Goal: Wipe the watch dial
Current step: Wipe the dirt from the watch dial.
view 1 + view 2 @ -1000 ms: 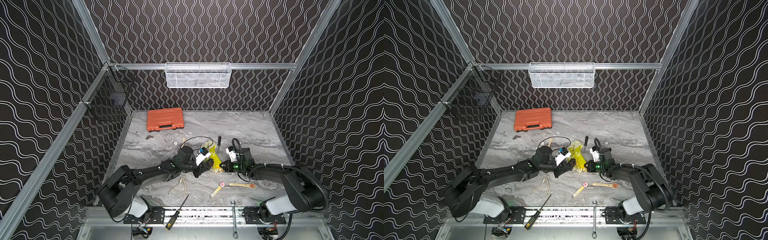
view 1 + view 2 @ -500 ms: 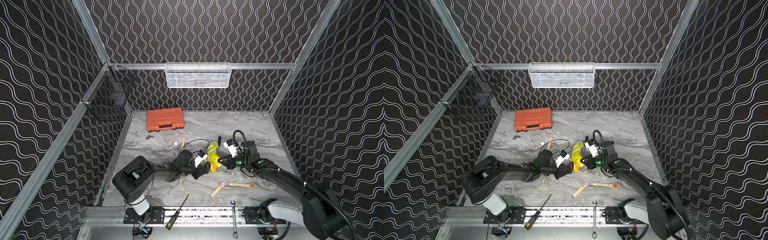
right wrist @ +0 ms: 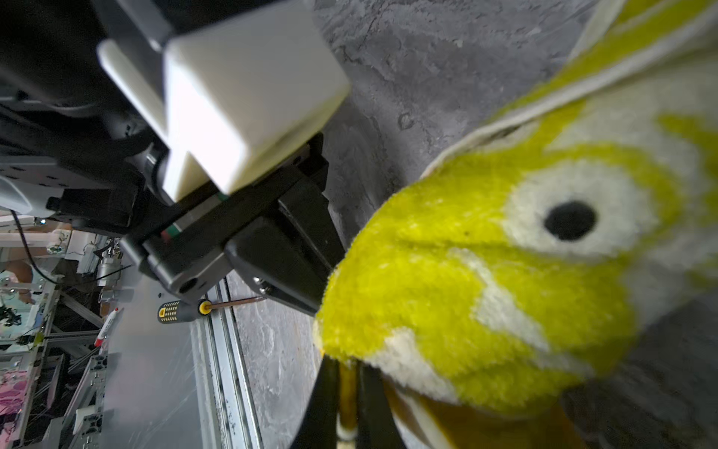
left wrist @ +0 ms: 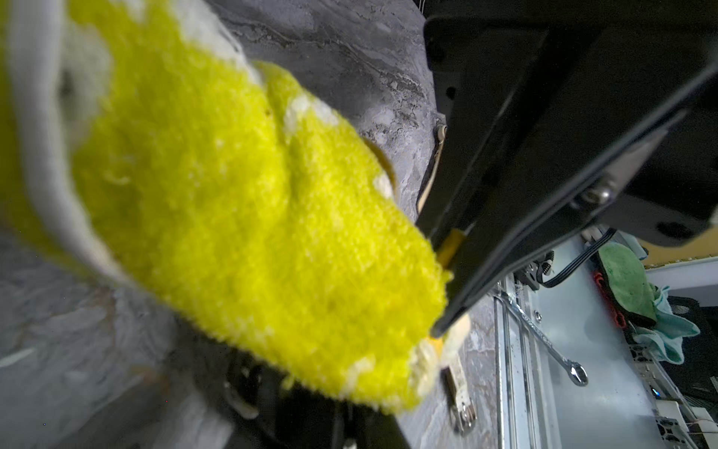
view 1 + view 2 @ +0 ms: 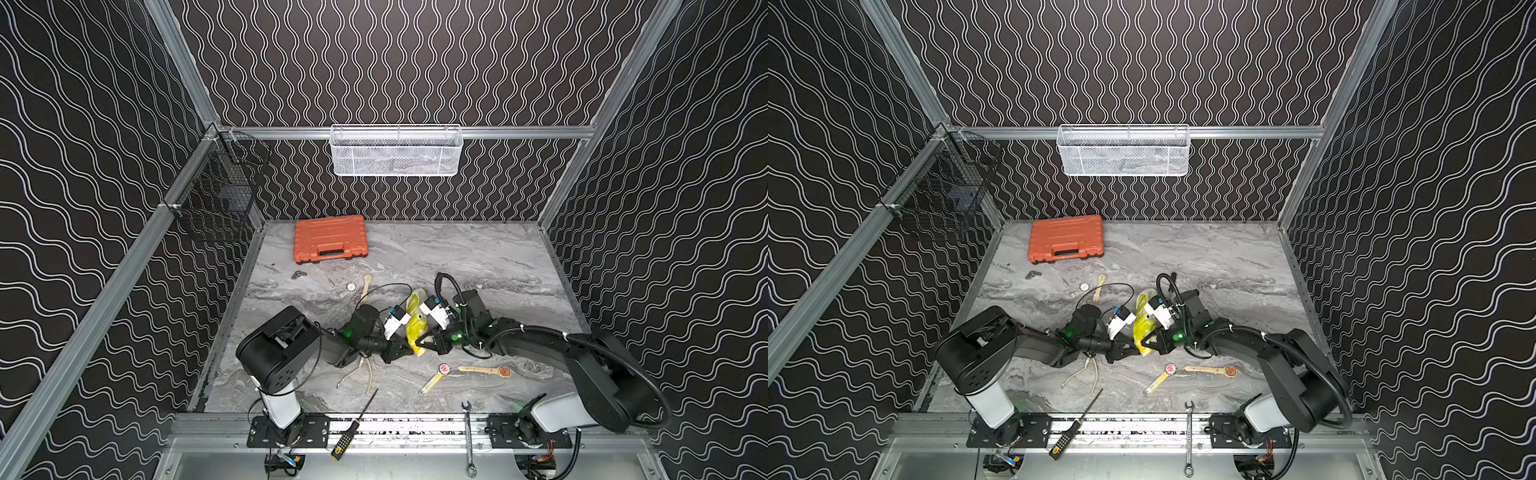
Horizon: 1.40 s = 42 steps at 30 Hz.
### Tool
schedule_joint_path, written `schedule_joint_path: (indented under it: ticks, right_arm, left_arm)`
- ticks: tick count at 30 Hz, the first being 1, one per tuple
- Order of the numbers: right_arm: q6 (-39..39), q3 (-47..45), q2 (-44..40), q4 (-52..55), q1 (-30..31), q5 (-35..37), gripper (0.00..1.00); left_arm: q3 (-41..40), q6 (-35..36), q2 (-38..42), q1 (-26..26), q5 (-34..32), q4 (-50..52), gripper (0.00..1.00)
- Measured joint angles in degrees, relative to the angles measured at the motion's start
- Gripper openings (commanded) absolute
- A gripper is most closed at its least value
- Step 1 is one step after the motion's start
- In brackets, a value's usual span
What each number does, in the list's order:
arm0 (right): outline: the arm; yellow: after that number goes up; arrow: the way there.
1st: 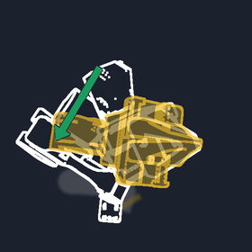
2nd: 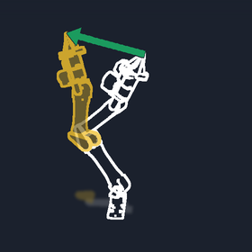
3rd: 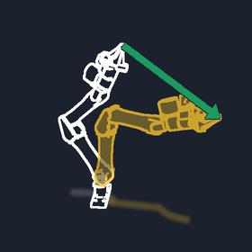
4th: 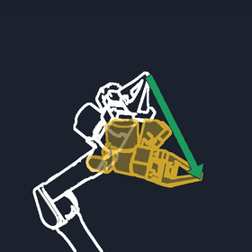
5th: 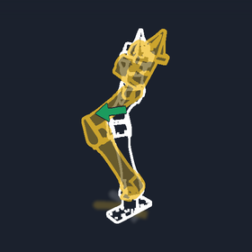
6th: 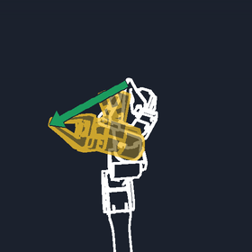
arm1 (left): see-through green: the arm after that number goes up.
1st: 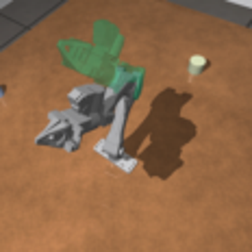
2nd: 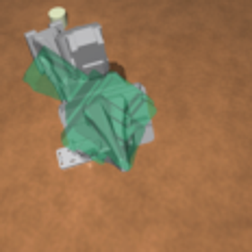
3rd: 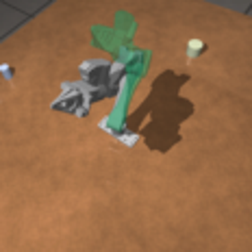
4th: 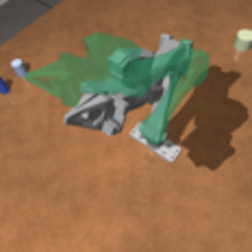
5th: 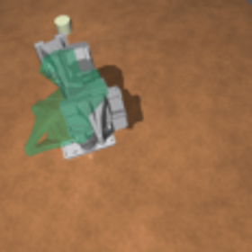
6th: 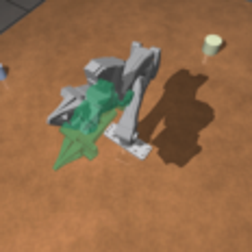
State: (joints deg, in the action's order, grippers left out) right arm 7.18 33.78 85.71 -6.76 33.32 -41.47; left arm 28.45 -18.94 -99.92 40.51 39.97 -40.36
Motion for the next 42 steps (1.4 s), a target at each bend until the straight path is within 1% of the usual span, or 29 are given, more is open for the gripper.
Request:
schedule_joint_path:
  ticks: [5,11,15,16,17,22,24,26,28,30,36,39,42]
  right_arm:
    - [3.3,0.0,4.1,-4.8,-0.1,-1.9,0.00]
    - [6.8,-0.6,8.6,-10.6,-0.3,-1.3,0.00]
    - [8.1,-2.9,9.3,-14.5,-1.3,2.5,0.00]
    - [8.8,-4.0,9.4,-15.6,-2.1,4.6,0.00]
    - [9.7,-5.3,9.4,-17.2,-3.0,5.0,0.00]
    - [9.8,-8.2,6.4,-19.4,-4.2,7.3,0.00]
    - [9.8,-9.3,2.3,-17.5,-4.3,9.4,0.00]
    - [9.8,-9.7,-3.5,-15.3,-4.3,10.8,0.00]
    - [9.2,-9.0,-7.6,-14.6,-3.8,11.2,0.00]
    - [8.2,-7.7,-8.9,-13.8,-2.8,11.3,0.00]
    - [6.7,-5.1,-2.6,-13.6,3.2,11.2,0.00]
    - [6.9,-7.0,-1.2,-18.0,4.3,12.1,0.00]
    - [7.0,-11.1,1.0,-26.2,4.5,13.4,0.00]
  left_arm:
    - [-0.1,1.4,-0.9,-0.2,-0.4,0.5,0.00]
    - [-0.3,1.5,-1.7,-0.3,-1.2,0.7,0.00]
    - [-0.5,2.0,-1.4,-0.3,-1.7,1.0,0.00]
    - [-0.7,2.5,-1.2,-0.3,-1.5,0.6,0.00]
    - [-0.8,2.9,-0.9,-0.1,-1.4,0.5,0.00]
    - [-0.7,4.3,-1.4,0.3,0.0,-0.4,0.00]
    - [-0.3,5.4,-1.4,0.7,0.3,-0.1,0.00]
    - [0.1,6.1,-1.5,1.2,0.4,0.4,0.00]
    - [0.1,6.8,-1.9,1.4,0.9,0.6,0.00]
    - [0.1,7.4,-1.6,1.7,0.7,1.2,0.00]
    - [1.0,8.7,-2.0,2.2,1.3,3.1,0.00]
    - [1.0,8.7,-1.9,2.3,1.3,4.0,0.00]
    - [1.1,8.5,-2.3,2.3,2.2,4.1,0.00]
